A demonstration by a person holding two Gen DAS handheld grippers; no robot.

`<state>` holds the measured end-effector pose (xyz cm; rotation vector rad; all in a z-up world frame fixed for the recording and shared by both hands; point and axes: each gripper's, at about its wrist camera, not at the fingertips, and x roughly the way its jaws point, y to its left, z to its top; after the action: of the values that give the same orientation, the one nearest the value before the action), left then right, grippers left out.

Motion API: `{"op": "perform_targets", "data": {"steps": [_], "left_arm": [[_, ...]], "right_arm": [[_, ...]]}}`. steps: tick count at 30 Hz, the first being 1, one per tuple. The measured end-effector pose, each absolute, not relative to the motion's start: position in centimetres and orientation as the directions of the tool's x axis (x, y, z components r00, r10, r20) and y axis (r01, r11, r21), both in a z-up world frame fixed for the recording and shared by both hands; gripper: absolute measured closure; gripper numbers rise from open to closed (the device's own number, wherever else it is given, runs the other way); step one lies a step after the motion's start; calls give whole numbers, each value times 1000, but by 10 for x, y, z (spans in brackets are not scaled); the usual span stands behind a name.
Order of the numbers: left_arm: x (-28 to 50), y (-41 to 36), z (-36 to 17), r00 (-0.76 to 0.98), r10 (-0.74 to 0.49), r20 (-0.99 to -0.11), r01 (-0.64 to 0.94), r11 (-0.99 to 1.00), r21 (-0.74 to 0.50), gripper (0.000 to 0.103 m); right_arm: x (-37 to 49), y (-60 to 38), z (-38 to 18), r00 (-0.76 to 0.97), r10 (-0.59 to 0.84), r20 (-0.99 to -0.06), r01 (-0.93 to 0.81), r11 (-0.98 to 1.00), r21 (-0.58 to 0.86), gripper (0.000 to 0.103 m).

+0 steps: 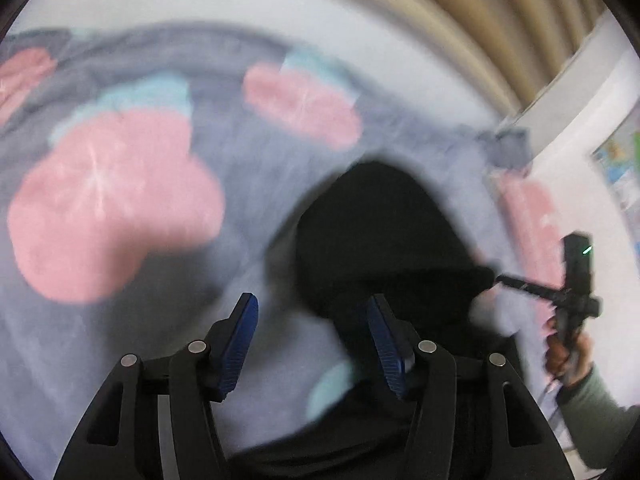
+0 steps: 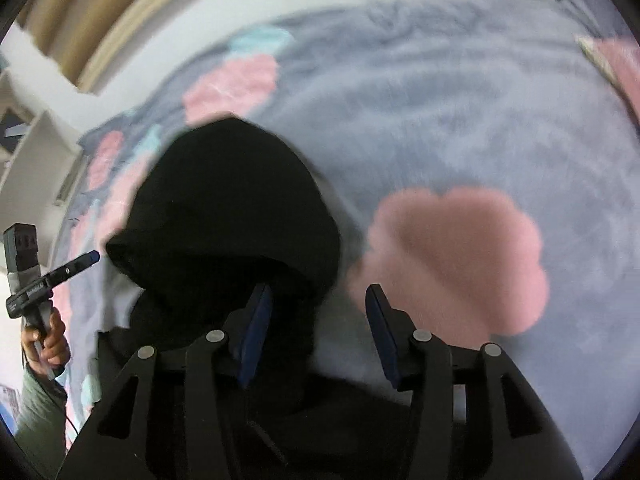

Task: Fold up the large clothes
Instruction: 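Grasp the folded jacket near the hood with both tools and lift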

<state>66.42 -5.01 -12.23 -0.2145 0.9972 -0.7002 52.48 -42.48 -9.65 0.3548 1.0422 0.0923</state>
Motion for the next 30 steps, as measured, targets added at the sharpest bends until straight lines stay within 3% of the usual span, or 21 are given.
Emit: {"op": "perform_targets", "data": {"steps": [2, 5, 7, 12, 15, 20, 25, 29, 30], "left_arm": [[670, -56, -101, 379, -675, -633, 462, 730, -503, 44], [686, -90, -94, 374, -673, -638, 502, 725, -471, 44], [693, -115, -111, 350, -629, -694, 515, 748, -419, 44], [703, -137, -212, 168, -520, -837, 451, 796, -404, 45], [699, -128, -232, 176, -549, -817, 438, 787, -434, 45], [694, -127, -213, 201, -527, -825, 473, 790, -390, 45], [683, -108, -151, 243, -631, -737, 565, 709, -421, 44], [708, -102, -123, 254, -669, -699, 566, 688, -453, 24], [716, -103, -121, 249, -673, -697, 569, 684, -457, 24]], "right_arm": [[539, -416, -77, 549, 253, -796, 65, 937, 343, 50], [562, -398, -77, 560, 261, -786, 35, 941, 337, 50], [580, -388, -94, 539, 254, -803, 20, 949, 314, 50], [596, -377, -181, 340, 245, -908, 7, 965, 263, 51], [595, -378, -191, 360, 244, -901, -14, 966, 257, 52], [596, -380, -178, 354, 234, -905, -15, 969, 245, 53], [596, -393, -128, 387, 336, -858, -95, 941, 326, 48], [621, -404, -102, 419, 360, -833, -133, 932, 336, 37], [627, -406, -101, 421, 356, -834, -143, 934, 327, 36]]}}
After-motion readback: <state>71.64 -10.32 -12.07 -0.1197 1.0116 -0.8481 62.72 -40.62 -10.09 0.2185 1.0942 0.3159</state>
